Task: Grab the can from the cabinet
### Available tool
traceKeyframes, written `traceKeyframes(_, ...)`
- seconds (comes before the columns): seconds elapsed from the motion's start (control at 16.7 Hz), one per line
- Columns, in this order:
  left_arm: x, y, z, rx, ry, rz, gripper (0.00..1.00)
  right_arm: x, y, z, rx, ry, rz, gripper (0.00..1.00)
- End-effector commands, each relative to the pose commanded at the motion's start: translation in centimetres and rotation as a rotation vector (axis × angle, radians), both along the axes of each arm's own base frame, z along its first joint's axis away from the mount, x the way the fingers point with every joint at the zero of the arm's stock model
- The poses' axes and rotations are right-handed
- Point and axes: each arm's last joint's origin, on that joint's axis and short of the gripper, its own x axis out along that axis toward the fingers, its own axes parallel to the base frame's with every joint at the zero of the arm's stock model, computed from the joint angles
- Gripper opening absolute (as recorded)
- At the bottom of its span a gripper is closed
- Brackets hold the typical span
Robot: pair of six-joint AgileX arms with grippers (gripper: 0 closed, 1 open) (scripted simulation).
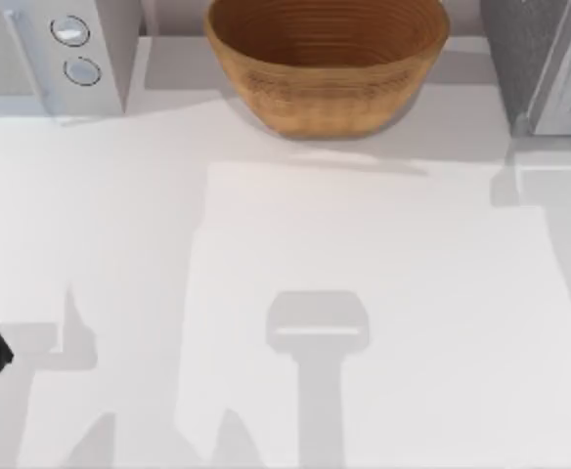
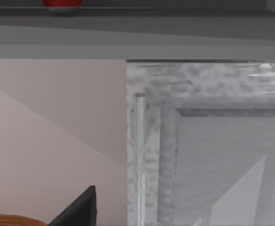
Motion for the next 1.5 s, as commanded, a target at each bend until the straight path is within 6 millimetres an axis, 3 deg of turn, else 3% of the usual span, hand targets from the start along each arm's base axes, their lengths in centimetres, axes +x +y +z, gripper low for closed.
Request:
traceKeyframes(0.24, 0.0, 0.0, 0.0, 0.000, 0.000, 0.000, 1.00, 4.1, 1.3, 5.7, 0.003, -0.018, 0.000, 1.00)
traceKeyframes(0.54, 0.0, 0.0, 0.0, 0.000, 0.000, 0.000, 1.00, 7.5, 2.6, 8.5, 0.004, -0.022, 0.004, 1.00)
traceKeyframes(1.08, 0.0, 0.0, 0.0, 0.000, 0.000, 0.000, 1.00, 8.6, 3.3, 9.1, 0.008, -0.047, -0.008, 1.00)
traceKeyframes(1.5, 0.0, 0.0, 0.0, 0.000, 0.000, 0.000, 1.00, 16.4, 8.5, 5.9, -0.004, -0.012, -0.002, 1.00)
